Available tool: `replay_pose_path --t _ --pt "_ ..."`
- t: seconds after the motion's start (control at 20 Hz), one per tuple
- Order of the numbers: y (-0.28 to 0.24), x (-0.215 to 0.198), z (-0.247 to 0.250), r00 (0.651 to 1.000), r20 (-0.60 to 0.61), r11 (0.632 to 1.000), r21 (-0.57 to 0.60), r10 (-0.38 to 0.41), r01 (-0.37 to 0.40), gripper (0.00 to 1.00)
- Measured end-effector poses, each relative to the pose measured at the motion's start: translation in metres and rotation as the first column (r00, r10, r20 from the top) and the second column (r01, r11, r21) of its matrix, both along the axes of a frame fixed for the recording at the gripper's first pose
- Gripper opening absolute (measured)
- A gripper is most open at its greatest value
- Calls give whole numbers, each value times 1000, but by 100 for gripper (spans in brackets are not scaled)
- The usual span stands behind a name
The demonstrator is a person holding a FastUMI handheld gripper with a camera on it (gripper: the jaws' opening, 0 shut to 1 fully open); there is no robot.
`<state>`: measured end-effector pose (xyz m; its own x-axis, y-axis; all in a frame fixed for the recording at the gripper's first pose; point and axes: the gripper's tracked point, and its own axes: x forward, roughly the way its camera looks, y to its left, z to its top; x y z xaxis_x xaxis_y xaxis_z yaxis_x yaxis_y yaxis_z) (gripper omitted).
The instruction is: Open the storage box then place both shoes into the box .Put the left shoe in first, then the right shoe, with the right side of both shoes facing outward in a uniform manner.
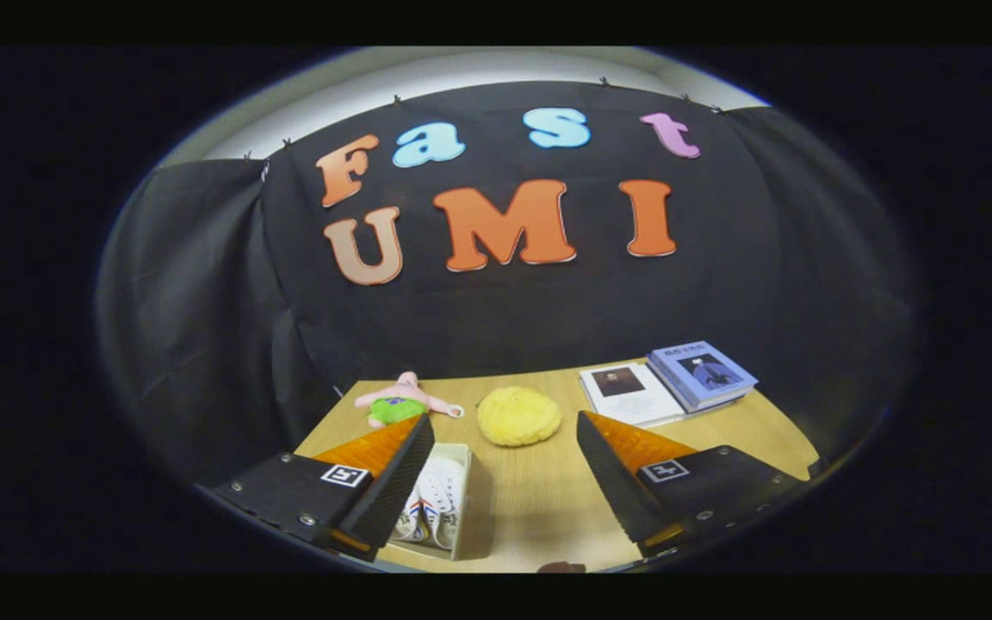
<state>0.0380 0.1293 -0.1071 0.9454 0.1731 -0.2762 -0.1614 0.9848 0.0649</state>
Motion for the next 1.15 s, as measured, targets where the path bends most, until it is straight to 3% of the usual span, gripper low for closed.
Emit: replay_pose_path --t 0.25,0.5,1.15 --pt "-54 -11 47 994 102 996 -64 -51 57 99" --pt "-91 -26 64 985 139 992 -61 -103 112 99" --pt "-95 -40 57 979 140 988 -22 -147 151 99"
